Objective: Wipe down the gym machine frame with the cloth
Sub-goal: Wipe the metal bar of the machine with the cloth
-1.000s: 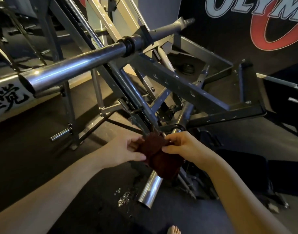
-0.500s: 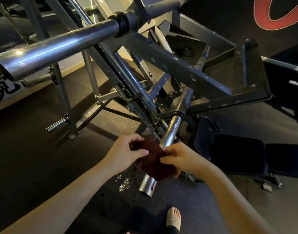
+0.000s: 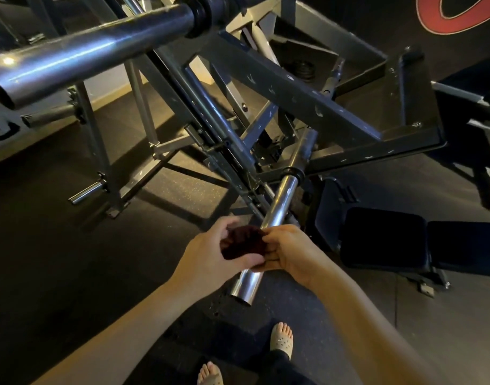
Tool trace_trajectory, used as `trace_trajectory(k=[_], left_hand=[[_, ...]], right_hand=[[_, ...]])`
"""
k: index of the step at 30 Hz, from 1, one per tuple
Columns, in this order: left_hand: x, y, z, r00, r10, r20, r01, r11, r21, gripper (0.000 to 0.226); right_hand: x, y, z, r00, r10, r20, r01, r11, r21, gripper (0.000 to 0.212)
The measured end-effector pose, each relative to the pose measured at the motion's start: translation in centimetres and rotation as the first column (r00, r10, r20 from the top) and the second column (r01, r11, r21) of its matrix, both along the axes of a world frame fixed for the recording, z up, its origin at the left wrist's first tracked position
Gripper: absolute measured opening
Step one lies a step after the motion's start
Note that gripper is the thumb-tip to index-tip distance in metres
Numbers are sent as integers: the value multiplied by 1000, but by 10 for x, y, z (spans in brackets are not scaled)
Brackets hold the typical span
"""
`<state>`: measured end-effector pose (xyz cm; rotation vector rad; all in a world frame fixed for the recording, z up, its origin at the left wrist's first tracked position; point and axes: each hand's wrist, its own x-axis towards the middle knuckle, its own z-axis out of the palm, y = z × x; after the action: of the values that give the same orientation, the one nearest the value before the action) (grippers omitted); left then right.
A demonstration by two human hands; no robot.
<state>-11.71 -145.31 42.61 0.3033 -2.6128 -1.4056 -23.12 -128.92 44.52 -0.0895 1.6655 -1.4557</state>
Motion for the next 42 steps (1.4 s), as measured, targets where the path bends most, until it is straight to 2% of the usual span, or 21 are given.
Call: trace_trajectory(k=[2,4,5,7,10,12,15,17,19,22,25,28,30,33,36,39,42], left_hand=[[-4,-2,1,1000,1,24,1,997,-74,57],[-8,-3,3,1000,8,12,-8,998,-67,37],[-9,-5,5,1000,15,16,-15,1000,-18,29],[-11,-10,7,998,26,57,-37,982,183,22],[-11,-13,11,993,-21,113,-44,838,544,22],[-12,-12,11,987,-50,153,-58,779,624,26],[-12,-8,8,969,-109,221,-65,751,658,34],[-13,-5,3,962,-97,254,-75,805,588,47],[-13,-4,-4,963,-43,266,-99,861,498,38],[-6,-17,-15,963,-28,270,-83,916,393,24],[4,-37,-25,954,-77,289,34,988,150,27],[10,-29,-32,920,-197,338,238,968,-82,32],[8,-13,-37,922,-258,289,328,918,-224,30],[-16,6,-47,956,-269,121,292,916,-274,26],[-57,13,-57,974,-225,35,227,940,-253,22],[-64,12,-59,966,-254,49,258,933,-253,19],[-20,2,-53,935,-310,172,342,916,-210,26]], right_hand=[[2,0,1,997,63,-39,-63,998,-1,32],[2,4,0,991,107,-78,-109,994,-16,31],[2,7,-1,991,99,-93,-102,994,-28,29],[2,15,-2,992,35,-119,-40,998,-43,27],[6,18,-7,969,47,-241,-33,998,62,24],[10,16,-14,947,96,-307,-55,989,139,22],[15,10,-26,896,117,-429,-29,978,206,17],[19,8,-32,844,164,-510,-24,963,269,15],[20,13,-41,823,239,-515,-83,948,308,13],[17,35,-49,854,297,-428,-167,934,316,16],[8,52,-59,878,233,-418,-69,926,371,21],[0,44,-75,903,142,-406,30,921,388,31],[-3,35,-81,921,60,-386,80,937,339,27],[-6,30,-90,909,1,-416,136,944,300,15],[-8,31,-96,905,-31,-425,161,948,274,13],[-12,33,-97,921,-41,-387,161,945,284,16],[-15,38,-98,941,-51,-335,150,950,275,23]])
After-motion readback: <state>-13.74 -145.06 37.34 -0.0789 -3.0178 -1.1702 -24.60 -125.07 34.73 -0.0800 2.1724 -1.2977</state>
